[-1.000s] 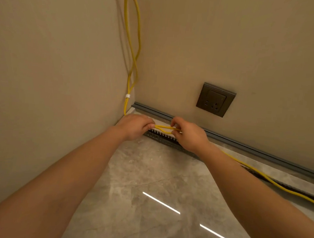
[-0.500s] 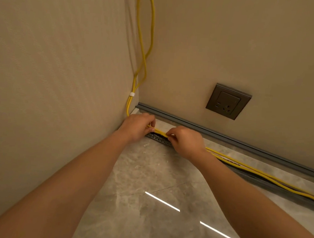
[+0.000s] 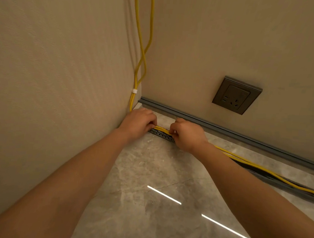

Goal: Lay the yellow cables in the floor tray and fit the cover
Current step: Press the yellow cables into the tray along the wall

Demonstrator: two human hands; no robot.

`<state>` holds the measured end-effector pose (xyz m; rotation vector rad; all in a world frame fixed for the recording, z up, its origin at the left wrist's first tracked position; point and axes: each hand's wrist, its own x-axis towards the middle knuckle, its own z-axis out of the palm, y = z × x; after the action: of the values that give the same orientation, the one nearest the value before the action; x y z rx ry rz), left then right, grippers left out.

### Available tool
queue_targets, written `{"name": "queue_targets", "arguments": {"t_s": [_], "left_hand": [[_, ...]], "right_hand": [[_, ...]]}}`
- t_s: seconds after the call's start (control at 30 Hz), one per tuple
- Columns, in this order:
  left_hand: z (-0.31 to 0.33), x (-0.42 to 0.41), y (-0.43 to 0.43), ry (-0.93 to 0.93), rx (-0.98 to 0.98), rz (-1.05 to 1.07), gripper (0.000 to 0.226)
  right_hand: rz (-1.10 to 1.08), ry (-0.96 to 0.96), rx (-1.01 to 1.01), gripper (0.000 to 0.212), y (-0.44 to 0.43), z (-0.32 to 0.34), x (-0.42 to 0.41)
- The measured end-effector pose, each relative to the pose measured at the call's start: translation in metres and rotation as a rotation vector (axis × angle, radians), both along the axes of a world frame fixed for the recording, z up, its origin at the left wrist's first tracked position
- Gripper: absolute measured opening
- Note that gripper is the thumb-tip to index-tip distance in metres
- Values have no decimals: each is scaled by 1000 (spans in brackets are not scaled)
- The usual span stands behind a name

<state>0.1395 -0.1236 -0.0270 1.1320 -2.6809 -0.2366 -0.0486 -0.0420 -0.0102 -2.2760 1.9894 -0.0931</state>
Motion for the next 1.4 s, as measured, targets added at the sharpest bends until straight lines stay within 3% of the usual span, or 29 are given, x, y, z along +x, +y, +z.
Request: {"name": "queue_targets", "arguments": {"t_s": [0.37,0.6,0.73,0.9,1.13,1.4], "left_hand": [[1,8,21,-81,-95,-18,26],[-4,9,32,-128,-136,45,31],[-4,7,36,-223,-291,74,24],[-13,21,43,-122,-182,232,30],[-13,24,45,-235,-264,236,37],[-13,11,41,-280,-118,355,42]], "right_hand": [[76,207,125,17,-10,10,15],[59,76,132,26,-13,15,7],[77,148,111,20,-11,7,32],[-17,60,67,25,-10,2,33],[-67,119,192,25,-22,8,42],[-114,208,115,29,-21,3,42]]}}
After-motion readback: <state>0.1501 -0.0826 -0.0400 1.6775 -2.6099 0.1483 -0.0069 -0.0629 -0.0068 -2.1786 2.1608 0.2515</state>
